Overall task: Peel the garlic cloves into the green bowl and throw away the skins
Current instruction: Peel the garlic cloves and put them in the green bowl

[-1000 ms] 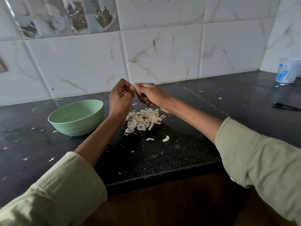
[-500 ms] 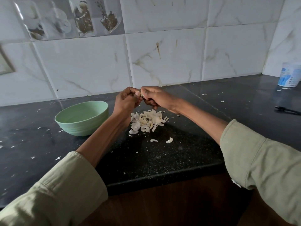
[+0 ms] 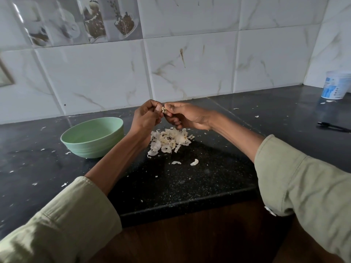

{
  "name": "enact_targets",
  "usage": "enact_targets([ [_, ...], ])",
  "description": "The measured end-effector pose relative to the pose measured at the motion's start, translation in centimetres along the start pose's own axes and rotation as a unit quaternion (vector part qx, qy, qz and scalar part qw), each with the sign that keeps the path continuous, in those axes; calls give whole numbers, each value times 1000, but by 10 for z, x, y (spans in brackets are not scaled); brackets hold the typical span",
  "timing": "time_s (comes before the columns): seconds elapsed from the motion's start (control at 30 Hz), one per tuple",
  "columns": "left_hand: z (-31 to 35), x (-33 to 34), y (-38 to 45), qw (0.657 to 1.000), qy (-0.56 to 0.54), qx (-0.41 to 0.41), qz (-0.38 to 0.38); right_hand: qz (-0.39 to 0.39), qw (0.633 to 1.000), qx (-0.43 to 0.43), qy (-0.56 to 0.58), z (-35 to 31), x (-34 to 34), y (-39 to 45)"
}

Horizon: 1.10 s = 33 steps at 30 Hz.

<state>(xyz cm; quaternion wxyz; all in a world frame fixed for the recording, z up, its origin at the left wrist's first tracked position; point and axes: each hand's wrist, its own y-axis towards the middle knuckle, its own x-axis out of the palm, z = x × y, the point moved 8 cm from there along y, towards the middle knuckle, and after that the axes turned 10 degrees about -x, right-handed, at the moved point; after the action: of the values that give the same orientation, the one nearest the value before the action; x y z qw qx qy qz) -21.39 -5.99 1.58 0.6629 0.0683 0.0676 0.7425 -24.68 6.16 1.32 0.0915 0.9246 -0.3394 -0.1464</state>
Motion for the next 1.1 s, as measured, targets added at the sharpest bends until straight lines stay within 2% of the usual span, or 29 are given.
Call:
enact_targets([
  [0.1,7,0,-1,1000,17,14,23,5,999,-9,-38,-8,-4,3],
  [0.2,15,-1,-4,985,156,54,53,23,982,-5,-186,-13,-13,4],
  [0.3,17,-1,-5,946,303,92,68,48,955,1,-291,-15,-27,1],
  [0.47,13,7,-1,880,457,120,51,86,947,-34,-308,-27,-46,-6],
  [0.63,17,5,-2,862,486,140,45,62,953,-50,-292,-29,-44,-4],
  [0.87,31,6,-9,879,447,162,25,50,948,-53,-311,-33,-42,-4],
  [1.1,46,9,-21,913,363,184,22,20,947,-63,-315,-34,-25,0],
])
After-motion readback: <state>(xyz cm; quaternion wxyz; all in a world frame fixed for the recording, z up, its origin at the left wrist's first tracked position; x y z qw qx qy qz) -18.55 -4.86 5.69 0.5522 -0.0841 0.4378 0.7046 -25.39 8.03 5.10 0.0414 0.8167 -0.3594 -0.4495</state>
